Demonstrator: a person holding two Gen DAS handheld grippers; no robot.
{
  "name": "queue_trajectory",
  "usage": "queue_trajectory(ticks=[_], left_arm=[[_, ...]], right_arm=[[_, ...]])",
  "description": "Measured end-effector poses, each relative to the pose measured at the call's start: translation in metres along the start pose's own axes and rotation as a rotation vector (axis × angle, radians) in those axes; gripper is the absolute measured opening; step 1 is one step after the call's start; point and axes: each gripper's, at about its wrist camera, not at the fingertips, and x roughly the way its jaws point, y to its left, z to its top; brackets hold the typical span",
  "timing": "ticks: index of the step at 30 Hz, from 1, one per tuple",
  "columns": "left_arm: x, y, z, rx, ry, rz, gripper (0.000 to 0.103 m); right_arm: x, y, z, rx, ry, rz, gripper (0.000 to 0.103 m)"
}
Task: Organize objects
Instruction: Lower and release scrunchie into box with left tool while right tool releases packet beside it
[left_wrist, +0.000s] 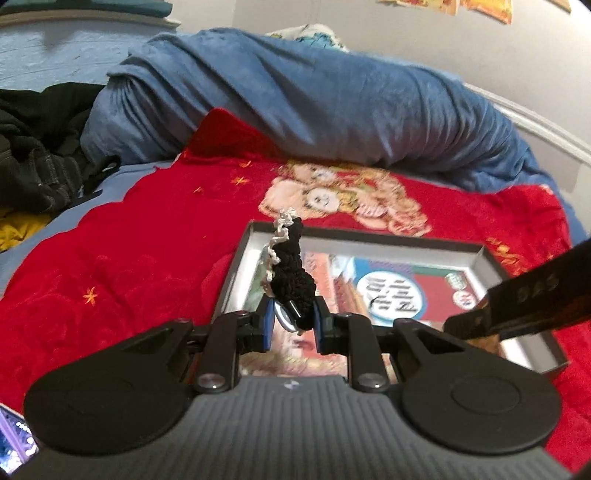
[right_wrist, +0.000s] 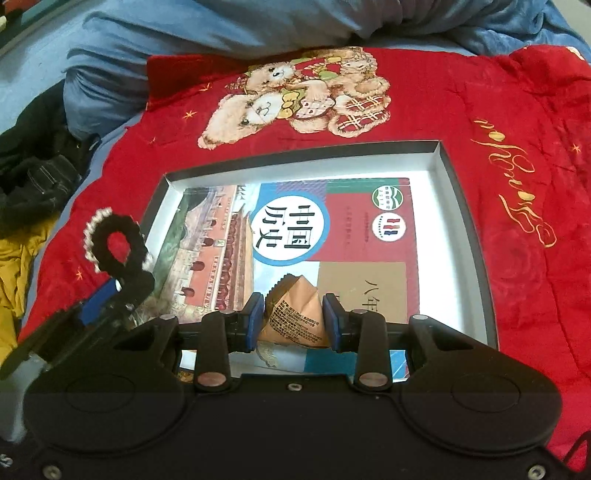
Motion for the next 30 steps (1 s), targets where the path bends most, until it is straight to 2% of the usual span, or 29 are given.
queue_trajectory(ticks=[8,11,15,22,30], left_arm=[[0.007,0.000,-0.006,0.041,0.082,0.030,0.025],[0.009,-0.001,-0.007,0.057,0.102,0.028,0.025],[0.013,0.006,-0.006,0.014,0.144,-0.033,0.025],[0.019,0.016,-0.009,-0.010,0.213,-0.075,0.025],[0.018,0.010,-0.013,0.029,0.202,-0.043,0.025]], right_arm=[[0.010,0.006,0.006,0.088,-0.029,0.036,0.034],[0.012,0.016,0.010,0.059,-0.037,0.054,0.034],[0.015,0.024,0.010,0.045,-0.032,0.061,0.034],[0.022,0.018,-0.001,0.058,-0.016,0.052,0.034],[0.023,0.011,-0.006,0.053,-0.011,0.057,0.034]])
